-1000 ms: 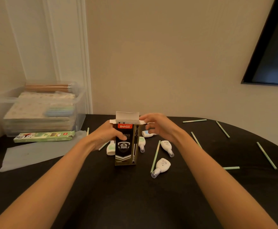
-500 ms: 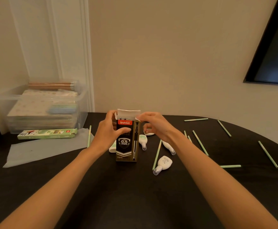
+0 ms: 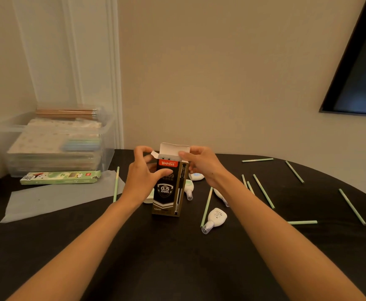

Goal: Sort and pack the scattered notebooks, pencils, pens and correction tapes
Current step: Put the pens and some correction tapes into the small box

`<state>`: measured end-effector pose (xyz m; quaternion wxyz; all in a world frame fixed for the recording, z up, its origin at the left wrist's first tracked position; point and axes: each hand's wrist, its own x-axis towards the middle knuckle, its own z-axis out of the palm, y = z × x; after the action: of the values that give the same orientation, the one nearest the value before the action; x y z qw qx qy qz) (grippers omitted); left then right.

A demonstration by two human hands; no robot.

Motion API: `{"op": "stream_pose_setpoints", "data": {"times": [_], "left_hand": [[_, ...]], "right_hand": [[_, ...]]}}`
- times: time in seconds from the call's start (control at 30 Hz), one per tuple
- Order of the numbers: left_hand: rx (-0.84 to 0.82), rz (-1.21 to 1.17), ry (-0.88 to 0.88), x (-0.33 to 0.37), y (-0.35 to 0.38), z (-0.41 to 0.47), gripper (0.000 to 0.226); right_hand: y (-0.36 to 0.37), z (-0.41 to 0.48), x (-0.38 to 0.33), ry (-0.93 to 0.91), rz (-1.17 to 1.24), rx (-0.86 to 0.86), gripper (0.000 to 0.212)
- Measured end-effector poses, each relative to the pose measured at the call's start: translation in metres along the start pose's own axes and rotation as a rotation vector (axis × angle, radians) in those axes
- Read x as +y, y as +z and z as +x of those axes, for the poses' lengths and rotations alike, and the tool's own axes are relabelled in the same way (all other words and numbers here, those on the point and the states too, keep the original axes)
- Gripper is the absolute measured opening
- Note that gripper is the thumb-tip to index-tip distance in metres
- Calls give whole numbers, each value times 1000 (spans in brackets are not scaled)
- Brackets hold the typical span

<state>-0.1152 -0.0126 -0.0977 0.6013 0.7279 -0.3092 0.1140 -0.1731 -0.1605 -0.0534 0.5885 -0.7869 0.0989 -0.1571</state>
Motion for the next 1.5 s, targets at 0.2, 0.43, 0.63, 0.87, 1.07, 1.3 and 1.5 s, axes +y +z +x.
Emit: {"op": "stream_pose_setpoints", "data": {"times": [0.2, 0.43, 0.63, 0.87, 1.07, 1.3, 1.5], "left_hand": [[-88, 158, 113, 4, -5, -1, 33], [-101, 200, 138, 2, -8, 1, 26], [-40, 262, 303, -3, -5, -6, 34], [-83, 244, 215, -6, -11, 3, 50], [-127, 222, 198, -1, -14, 8, 31], [-107, 2, -100, -13, -10, 17, 50], [-50, 2, -261, -39, -17, 53, 40]], "right_hand": [[7, 2, -3, -55, 22, 25, 17], [6, -2, 0, -101, 50, -17, 20], [10, -3, 6, -272, -85, 34, 19], [9, -7, 6, -394, -327, 46, 21], [5, -13, 6, -375, -328, -15, 22], [10, 6, 9, -265, -185, 1, 16], [12, 62, -6, 6, 329, 329, 18]]}}
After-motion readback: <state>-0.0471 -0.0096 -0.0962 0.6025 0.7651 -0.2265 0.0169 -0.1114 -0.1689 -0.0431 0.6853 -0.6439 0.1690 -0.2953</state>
